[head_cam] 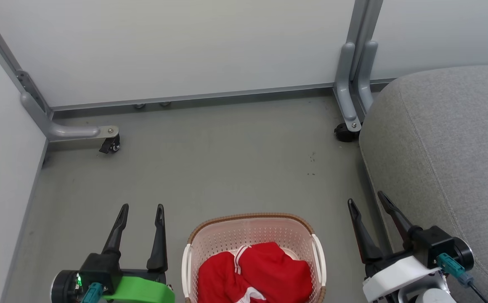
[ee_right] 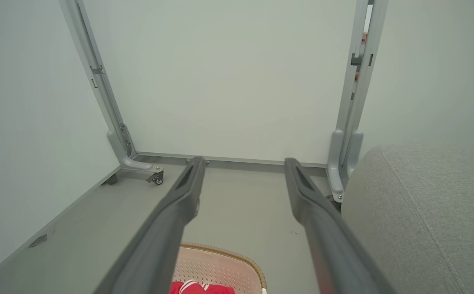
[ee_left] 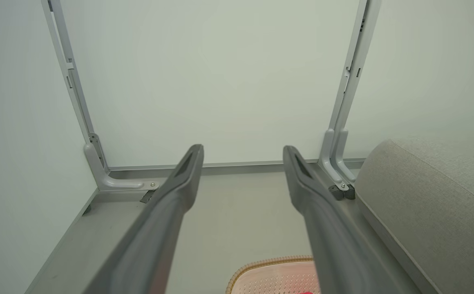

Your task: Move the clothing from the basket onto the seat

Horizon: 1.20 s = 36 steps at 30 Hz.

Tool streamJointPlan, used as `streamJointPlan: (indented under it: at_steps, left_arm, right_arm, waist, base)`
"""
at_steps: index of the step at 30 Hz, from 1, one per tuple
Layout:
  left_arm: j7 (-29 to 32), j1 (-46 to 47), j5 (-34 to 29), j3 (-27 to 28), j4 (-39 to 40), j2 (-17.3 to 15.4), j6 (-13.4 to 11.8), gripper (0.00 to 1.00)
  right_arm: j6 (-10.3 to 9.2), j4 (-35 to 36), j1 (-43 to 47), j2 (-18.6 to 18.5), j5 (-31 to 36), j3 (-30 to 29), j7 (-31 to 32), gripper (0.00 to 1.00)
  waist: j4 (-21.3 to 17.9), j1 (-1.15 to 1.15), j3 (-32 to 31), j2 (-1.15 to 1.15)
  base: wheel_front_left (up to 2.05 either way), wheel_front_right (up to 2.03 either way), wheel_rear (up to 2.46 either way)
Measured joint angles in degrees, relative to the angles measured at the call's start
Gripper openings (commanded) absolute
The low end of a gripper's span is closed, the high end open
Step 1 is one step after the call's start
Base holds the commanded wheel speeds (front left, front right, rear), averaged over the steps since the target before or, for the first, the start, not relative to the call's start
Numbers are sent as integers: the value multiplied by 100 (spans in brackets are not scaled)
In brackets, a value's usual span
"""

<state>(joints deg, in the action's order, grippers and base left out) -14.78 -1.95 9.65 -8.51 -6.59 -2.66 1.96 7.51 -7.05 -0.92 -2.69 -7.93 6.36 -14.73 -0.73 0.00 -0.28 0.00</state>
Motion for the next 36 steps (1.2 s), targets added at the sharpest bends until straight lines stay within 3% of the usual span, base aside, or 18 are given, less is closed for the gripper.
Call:
streamJointPlan:
  at_steps: [36]
  left_arm:
    - [-25, 34, -97, -81, -94, -3, 109, 100]
  right_arm:
    - [1, 55, -51, -3, 66, -46, -27, 100]
  waist:
    - [32, 0, 337, 0]
  base:
    - [0, 0, 0]
